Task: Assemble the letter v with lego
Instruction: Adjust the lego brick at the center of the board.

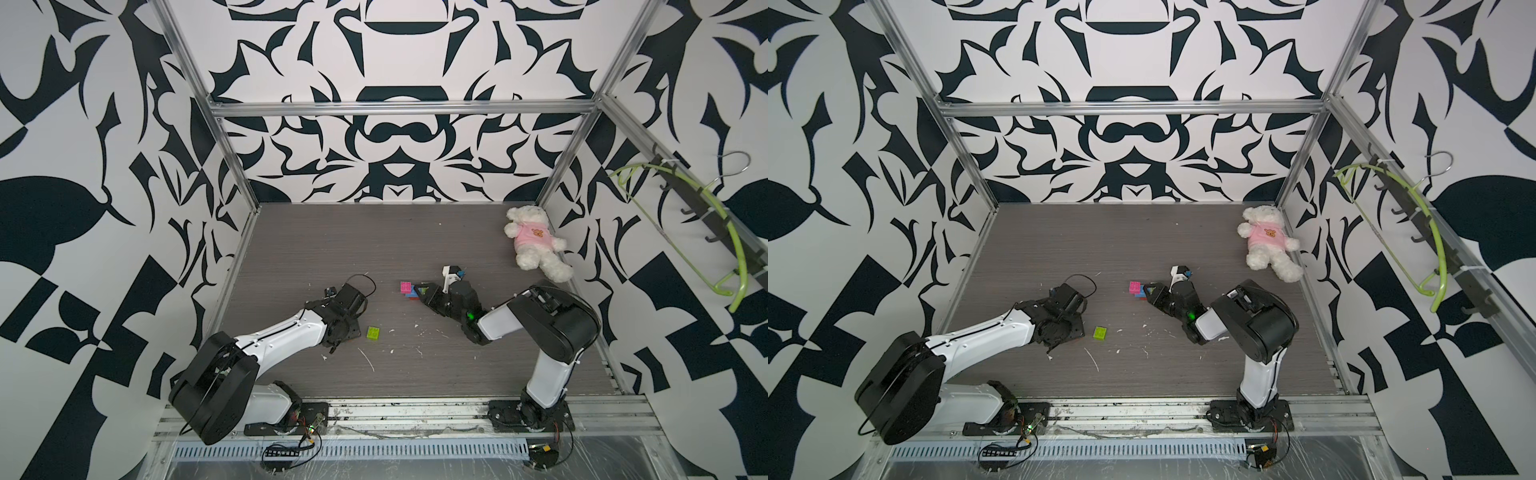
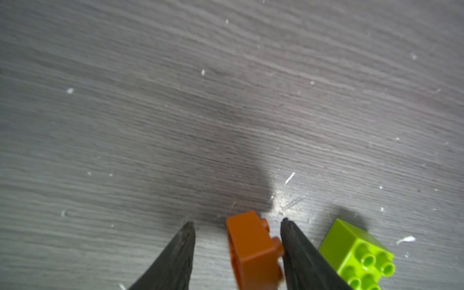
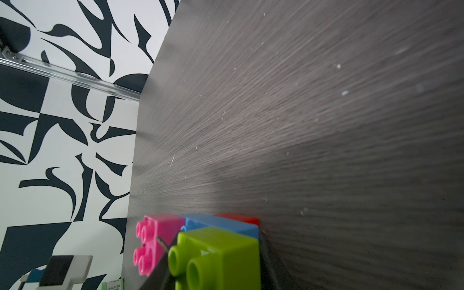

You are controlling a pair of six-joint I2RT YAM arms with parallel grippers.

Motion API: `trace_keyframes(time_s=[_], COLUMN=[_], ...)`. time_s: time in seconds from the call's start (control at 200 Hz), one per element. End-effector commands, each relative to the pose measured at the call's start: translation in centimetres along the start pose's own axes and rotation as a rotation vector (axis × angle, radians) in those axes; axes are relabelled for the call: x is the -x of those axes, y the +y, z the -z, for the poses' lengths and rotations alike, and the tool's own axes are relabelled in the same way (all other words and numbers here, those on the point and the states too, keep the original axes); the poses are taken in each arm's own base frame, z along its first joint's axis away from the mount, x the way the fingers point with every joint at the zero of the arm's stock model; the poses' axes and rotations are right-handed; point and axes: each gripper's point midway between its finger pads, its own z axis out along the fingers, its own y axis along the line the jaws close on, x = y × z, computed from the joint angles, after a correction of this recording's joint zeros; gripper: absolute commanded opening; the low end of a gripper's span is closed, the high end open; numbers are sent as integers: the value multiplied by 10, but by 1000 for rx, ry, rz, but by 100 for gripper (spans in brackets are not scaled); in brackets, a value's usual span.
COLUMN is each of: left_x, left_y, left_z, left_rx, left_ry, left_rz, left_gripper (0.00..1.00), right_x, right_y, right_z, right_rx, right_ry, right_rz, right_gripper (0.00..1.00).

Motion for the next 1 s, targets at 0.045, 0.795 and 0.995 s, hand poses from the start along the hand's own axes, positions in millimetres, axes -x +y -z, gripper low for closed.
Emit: trace_keyframes(time_s=[0.045,0.795,0.995], left_x=[-5,54,52], left_y=[-3,-113,-110], left_z=[-3,-1,-19], left_rx=[-15,-520,-479], left_ry=[21,-166,-151], left_rz=[12,23,28], left_gripper=[51,25,35], right_x=[7,9,10], right_y=[9,7,8], right_z=[6,7,10], right_rx=[14,2,-1], right_ry=[-22,-36,-38], right_rz=[34,43,50], right_gripper=[0,0,0])
